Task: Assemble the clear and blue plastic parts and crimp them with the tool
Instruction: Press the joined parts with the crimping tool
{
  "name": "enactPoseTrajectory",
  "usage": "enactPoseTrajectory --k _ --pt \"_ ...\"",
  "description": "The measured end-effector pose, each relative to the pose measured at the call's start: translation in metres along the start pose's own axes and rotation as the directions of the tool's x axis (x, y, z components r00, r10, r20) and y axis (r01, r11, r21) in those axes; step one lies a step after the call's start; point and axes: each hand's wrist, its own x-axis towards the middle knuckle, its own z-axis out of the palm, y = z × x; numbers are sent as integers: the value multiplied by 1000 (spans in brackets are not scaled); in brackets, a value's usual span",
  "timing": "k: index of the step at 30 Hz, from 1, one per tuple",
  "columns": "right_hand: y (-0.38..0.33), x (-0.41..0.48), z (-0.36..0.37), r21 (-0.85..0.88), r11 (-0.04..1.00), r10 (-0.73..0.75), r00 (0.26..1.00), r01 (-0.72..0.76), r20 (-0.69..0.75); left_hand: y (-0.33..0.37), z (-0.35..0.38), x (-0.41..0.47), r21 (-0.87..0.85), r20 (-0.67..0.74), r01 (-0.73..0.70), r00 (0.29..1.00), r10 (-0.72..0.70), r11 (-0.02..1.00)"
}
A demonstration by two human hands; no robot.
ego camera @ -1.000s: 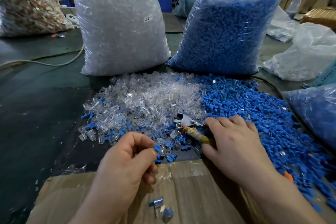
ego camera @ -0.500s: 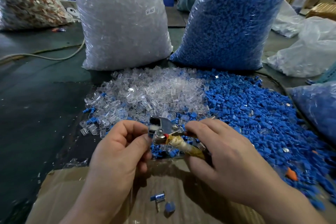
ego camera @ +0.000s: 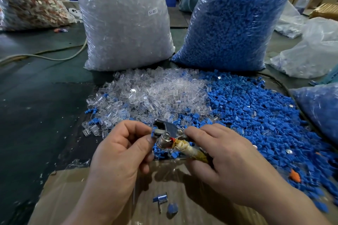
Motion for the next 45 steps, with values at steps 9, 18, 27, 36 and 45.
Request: enactPoseTrajectory --k 9,18,27,36,45 --pt "1 -1 -1 74 995 61 998 -61 -2 -1 -4 0 97 -10 -63 998 65 993" --pt "32 12 4 -198 937 282 957 -289 -65 -11 2 -3 425 27 67 996 -87 903" --pt "-15 8 12 -98 995 -23 972 0 -233 -15 10 -11 529 41 -98 995 90 843" --pt "-18 10 17 -30 987 -160 927 159 -338 -2 5 -11 368 106 -37 994 -3 929" --pt "-36 5 10 816 507 226 957 -277 184 2 -7 -10 370 363 -243 926 102 896"
